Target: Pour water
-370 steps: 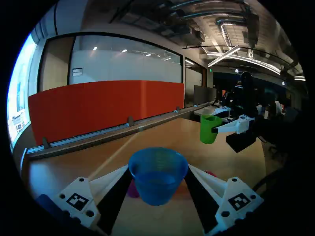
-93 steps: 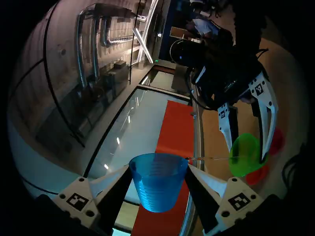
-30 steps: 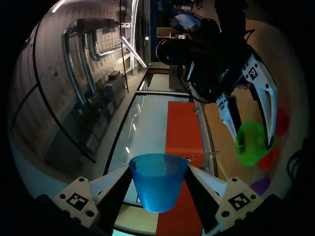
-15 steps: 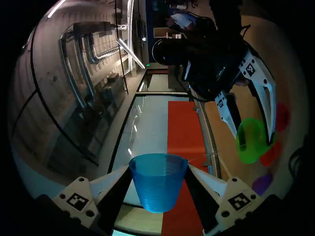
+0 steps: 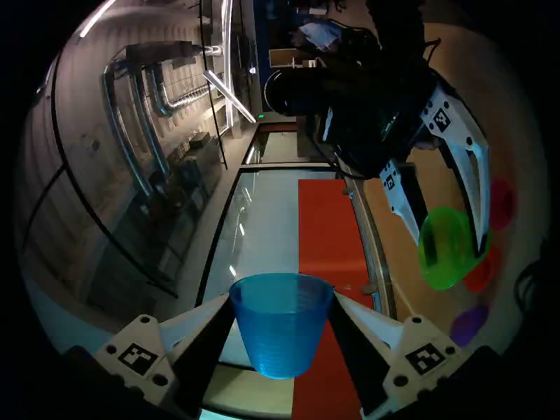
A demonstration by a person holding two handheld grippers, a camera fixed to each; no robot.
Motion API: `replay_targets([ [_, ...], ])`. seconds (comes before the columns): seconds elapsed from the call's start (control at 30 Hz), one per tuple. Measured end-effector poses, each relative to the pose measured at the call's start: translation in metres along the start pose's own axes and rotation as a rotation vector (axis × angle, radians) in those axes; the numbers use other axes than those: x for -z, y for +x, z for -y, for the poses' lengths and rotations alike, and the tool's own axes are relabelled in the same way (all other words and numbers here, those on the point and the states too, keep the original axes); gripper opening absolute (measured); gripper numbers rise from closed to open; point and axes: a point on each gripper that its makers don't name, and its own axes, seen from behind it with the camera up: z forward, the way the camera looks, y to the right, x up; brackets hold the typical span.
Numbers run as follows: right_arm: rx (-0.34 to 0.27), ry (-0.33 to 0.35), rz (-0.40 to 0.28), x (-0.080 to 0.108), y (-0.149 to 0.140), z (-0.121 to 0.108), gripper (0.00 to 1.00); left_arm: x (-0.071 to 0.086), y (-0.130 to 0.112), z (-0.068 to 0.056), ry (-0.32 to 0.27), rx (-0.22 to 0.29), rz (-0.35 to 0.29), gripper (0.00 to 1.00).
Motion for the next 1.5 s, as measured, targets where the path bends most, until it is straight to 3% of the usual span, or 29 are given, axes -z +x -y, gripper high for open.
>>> replay_targets([
  [0.47,0.0,-0.002,-0.001,0.0,0.0,-0.001,0.9,-0.005,-0.003,0.004,-0.002,0.011,0.001,0.87],
  [0.67,0.001,-0.004,-0.001,0.001,0.001,-0.001,0.9,-0.006,-0.009,0.001,-0.009,0.06,0.016,0.87],
  [1.07,0.0,-0.008,-0.003,0.003,0.001,-0.002,0.9,-0.003,-0.025,-0.012,-0.032,0.291,0.063,0.87],
  [1.5,0.001,-0.011,-0.005,0.004,0.004,-0.002,0.9,0.003,-0.04,-0.012,-0.022,0.606,0.08,0.87],
])
